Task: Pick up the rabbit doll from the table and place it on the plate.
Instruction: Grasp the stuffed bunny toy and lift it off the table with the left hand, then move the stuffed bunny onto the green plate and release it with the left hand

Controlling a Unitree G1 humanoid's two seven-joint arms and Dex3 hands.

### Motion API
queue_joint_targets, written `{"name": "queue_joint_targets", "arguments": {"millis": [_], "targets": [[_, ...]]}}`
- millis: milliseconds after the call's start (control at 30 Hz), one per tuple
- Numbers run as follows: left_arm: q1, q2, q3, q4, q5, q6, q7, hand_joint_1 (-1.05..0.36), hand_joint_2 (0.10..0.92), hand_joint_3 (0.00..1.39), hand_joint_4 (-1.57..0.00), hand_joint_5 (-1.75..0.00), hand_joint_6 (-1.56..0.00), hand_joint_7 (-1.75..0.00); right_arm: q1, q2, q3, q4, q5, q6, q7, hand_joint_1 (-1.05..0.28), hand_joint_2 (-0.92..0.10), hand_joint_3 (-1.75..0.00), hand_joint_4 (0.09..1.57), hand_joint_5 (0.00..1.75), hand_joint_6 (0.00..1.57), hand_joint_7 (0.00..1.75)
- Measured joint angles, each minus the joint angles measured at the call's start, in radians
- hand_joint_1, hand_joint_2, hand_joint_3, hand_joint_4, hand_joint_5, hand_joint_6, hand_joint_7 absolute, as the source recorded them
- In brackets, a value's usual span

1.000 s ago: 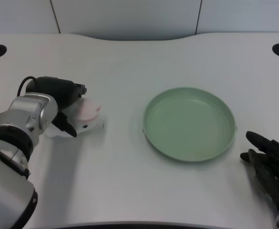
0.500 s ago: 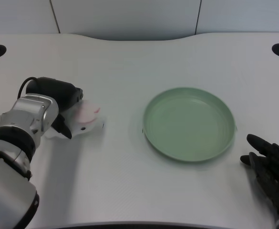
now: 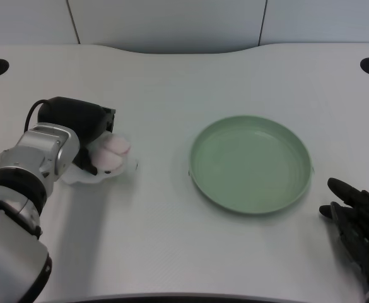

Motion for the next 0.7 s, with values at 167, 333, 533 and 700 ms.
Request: {"name": "queue_joint_targets", "arguments": {"millis": [167,333,533,700], "targets": [[0.001,0.004,0.038,0.0,-0.033,-0.026,0.027,-0.27,0.921,0.23,-0.49,-1.09,-0.54,-0.87,0.0,0.0,-0.001,0.0,0.0,0.007,0.001,-0.29,-0.92,-0.28,0.73,0.81,0.92,0.0],[0.002,0.011,0.123,-0.002,-0.117,-0.078,0.015,-0.17,0.825,0.19,-0.66,-1.72,-0.61,-1.71,-0.005,0.0,-0.001,0.008,0.0,0.007,0.008,-0.3,-0.92,-0.29,0.74,0.81,0.92,0.0],[0.002,0.007,0.281,-0.019,-0.28,-0.149,-0.03,-0.2,0.63,0.48,-0.77,-1.75,-0.64,-1.75,-0.014,0.0,-0.002,0.01,0.0,0.007,0.011,-0.28,-0.92,-0.3,0.74,0.83,0.92,0.0],[-0.007,-0.021,0.339,-0.031,-0.336,-0.203,-0.054,-0.19,0.41,0.94,-0.82,-1.75,-0.67,-1.75,-0.023,-0.002,0.011,0.016,-0.019,0.01,-0.02,-0.27,-0.92,-0.31,0.72,0.83,0.92,0.0]]}}
